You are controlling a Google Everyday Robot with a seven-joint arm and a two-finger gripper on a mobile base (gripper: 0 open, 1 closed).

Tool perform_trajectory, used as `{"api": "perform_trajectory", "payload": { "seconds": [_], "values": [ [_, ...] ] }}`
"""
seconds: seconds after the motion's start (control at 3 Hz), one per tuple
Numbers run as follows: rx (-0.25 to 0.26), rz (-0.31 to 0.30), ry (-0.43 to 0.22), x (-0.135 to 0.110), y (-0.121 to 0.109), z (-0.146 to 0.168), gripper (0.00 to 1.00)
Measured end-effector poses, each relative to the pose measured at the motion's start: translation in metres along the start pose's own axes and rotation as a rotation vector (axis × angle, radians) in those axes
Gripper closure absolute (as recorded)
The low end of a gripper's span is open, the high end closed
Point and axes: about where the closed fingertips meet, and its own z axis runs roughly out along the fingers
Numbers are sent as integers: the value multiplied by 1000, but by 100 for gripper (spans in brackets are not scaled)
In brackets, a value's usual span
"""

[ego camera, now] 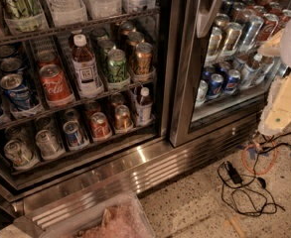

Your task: Pick coke can from bottom shelf of fridge

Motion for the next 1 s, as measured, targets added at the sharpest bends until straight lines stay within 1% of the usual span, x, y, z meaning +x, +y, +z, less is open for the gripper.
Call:
{"api": "perform_trajectory", "payload": {
  "seconds": [0.33,0.67,1.0],
  "values": [
    [3,0,-5,-1,1,1,0],
    [5,33,-47,0,2,10,0],
    [18,47,-81,-5,4,29,0]
  ]
}}
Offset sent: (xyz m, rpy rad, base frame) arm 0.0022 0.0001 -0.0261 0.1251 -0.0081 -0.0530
